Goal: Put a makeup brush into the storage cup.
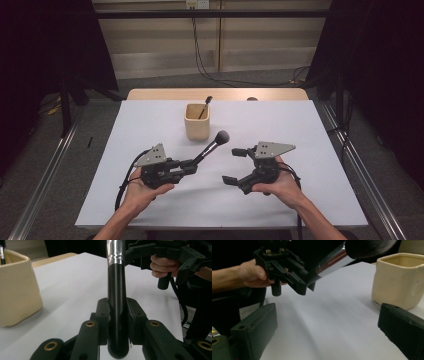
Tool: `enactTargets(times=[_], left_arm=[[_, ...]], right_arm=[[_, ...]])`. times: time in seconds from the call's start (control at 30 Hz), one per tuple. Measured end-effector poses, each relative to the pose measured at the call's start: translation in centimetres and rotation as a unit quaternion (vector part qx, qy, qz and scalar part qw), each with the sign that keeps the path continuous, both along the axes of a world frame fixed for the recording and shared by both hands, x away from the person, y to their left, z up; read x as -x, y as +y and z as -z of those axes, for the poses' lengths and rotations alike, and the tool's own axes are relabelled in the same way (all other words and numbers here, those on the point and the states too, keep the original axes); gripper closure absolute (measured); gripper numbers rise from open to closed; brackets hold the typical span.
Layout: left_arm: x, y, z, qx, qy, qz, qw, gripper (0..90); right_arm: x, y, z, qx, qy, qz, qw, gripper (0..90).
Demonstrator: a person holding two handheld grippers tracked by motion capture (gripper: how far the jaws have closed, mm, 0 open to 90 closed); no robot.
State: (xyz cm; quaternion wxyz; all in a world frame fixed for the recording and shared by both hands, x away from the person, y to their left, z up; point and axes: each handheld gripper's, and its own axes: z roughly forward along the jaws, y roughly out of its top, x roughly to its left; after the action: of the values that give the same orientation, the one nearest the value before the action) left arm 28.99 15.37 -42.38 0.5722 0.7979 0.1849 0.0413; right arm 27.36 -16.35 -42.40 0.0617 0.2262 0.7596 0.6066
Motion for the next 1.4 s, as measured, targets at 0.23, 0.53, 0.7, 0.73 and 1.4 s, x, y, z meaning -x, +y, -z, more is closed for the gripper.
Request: enactTargets(times=[0.23, 0.53, 0.7, 0.73, 1.4], left_arm=[[-0.4, -1.6, -0.6, 0.019, -0.002, 0.003, 0.9998, 74.3], [-0.1, -2.2, -0.5, 0.028, -0.009, 0.009, 0.9995, 74.3], [0.0, -2.6, -0.1, 0.027, -0.005, 0.015, 0.9995, 74.3], [0.0, -2.7, 0.0, 0.025, -0.002, 0.018, 0.9995, 74.3], [0.3, -3.7, 1.1, -0.001, 0.005, 0.043, 0.9991, 74.3]], right_arm=[[-0.7, 0.7, -1.1, -0.014, -0.013, 0.007, 0.9998, 2.7], [-1.1, 0.3, -1.1, -0.043, -0.005, 0.011, 0.999, 21.3], [-1.2, 0.5, -1.0, -0.049, -0.001, 0.01, 0.9988, 27.6], [-1.2, 0.5, -0.9, -0.049, 0.0, 0.009, 0.9987, 28.8], [-1.5, 0.4, -0.4, -0.09, 0.042, -0.001, 0.9951, 62.5]])
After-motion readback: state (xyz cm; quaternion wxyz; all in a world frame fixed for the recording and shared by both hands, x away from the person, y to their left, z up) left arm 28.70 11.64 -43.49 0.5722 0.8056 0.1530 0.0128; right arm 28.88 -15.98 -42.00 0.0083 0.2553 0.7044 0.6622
